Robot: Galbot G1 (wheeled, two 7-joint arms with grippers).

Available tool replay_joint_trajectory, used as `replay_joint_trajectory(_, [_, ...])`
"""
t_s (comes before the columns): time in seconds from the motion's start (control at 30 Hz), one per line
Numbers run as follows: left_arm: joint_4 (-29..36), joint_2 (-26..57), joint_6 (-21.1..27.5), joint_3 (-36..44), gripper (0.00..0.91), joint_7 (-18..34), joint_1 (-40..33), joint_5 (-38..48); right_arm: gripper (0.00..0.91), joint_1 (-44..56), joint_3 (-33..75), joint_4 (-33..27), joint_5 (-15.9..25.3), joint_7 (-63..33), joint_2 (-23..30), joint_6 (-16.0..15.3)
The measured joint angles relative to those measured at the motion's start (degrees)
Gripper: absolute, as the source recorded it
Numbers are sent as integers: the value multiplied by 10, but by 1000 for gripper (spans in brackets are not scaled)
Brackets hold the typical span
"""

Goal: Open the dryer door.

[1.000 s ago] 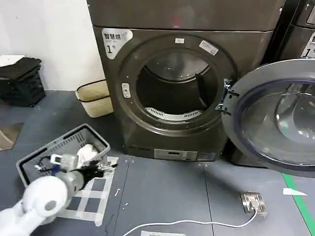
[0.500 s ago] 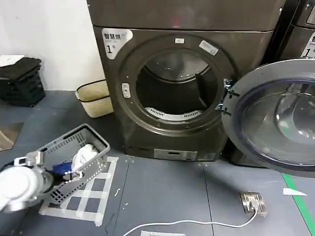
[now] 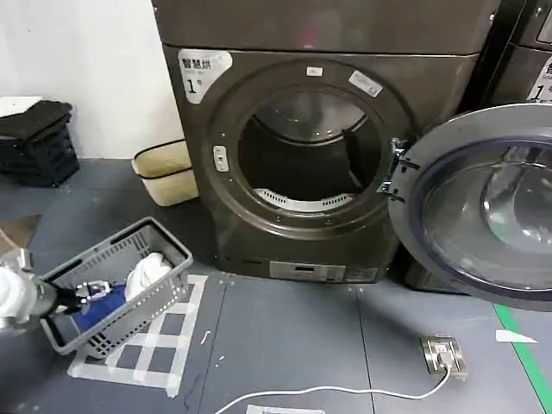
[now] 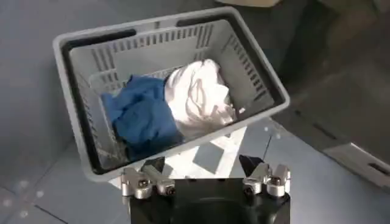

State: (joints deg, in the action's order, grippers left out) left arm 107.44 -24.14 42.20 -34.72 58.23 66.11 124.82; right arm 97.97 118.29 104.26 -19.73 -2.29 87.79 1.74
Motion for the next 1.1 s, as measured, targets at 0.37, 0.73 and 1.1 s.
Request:
replay_joint_trajectory(0.37, [-97,-18,0,68,907,2,-131,10,907,0,-8,2,-2,4,4,6])
replay_joint_trajectory(0.73, [-184,-47,0,129,907,3,-234,-11,907,-2,-12,5,0,7,12,16])
replay_joint_trajectory(1.1, [-257,-66,0,172,907,6,-285,-35,907,-2,-9,0,11,9,14,26])
